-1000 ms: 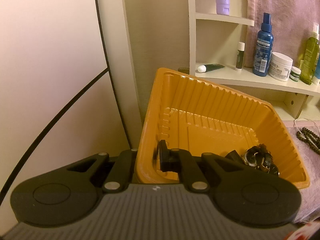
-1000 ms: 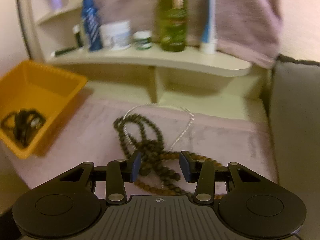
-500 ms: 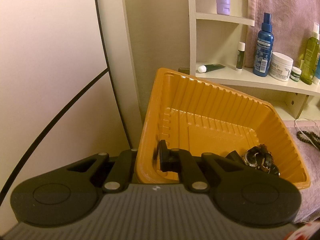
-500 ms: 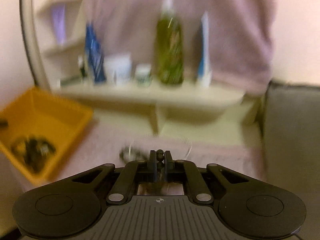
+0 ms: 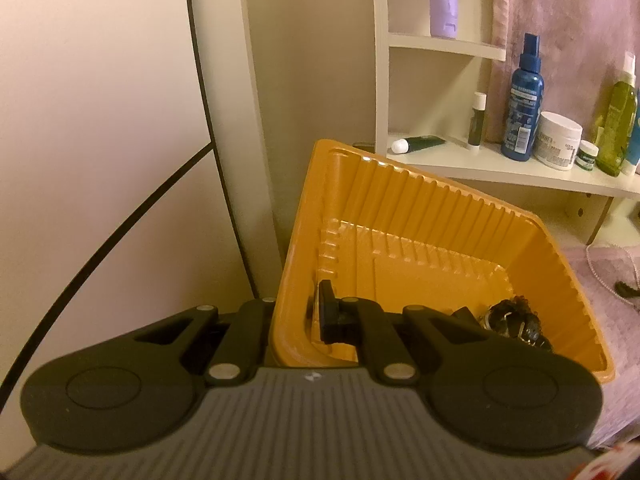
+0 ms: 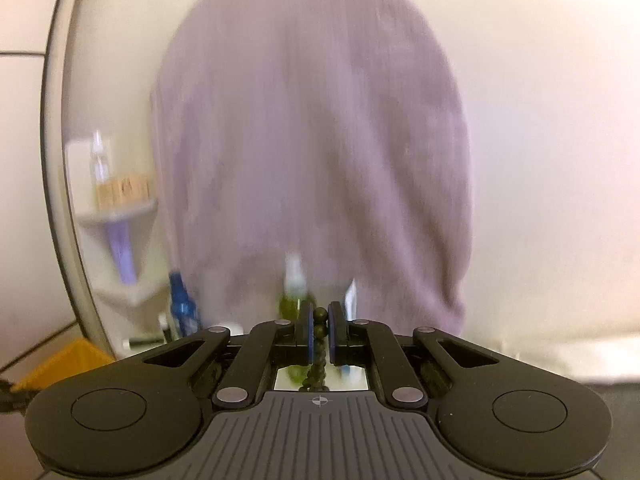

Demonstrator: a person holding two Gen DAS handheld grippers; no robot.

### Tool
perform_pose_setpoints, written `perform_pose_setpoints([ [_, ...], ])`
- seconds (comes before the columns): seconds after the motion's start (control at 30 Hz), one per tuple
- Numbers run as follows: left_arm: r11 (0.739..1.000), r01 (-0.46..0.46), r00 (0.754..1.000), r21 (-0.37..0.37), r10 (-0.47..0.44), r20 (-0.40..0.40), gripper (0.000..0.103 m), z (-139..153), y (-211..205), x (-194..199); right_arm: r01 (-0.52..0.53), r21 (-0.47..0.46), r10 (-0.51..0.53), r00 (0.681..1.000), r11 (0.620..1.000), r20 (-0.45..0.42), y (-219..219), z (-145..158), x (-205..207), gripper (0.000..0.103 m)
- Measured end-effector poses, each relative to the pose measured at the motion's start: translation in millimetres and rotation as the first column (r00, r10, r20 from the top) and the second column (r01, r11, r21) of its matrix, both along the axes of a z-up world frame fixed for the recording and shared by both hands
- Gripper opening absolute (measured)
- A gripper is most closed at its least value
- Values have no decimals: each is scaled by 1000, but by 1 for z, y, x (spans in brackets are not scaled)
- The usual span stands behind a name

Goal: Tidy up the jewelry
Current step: 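Lift the held bead strand high up off the towel with the right tool, then lower the bead strand into the orange tray and open the right tool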

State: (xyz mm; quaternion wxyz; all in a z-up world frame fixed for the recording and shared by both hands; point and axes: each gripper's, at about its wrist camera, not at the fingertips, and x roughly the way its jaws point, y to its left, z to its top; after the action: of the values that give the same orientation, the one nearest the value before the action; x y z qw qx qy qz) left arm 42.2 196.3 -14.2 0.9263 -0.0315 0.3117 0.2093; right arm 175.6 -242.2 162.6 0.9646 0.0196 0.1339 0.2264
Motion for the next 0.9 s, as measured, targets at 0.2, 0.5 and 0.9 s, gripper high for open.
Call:
perform_pose_setpoints([
  [0.2,1000,5,1000,-7,-5,8,7,2,1,-7,-1,-12,2,998,1000,67,-1,47,-7,7],
  [0.5,1000,13,1000,-19,-12,19,7,5,3,-10,-26,-53,34,985,998,172,15,107,-10,7],
  [0.9,999,14,999,-46,-12,33,7,2,8,-13,-224,8,217,950,974,224,87,140,-8,7],
])
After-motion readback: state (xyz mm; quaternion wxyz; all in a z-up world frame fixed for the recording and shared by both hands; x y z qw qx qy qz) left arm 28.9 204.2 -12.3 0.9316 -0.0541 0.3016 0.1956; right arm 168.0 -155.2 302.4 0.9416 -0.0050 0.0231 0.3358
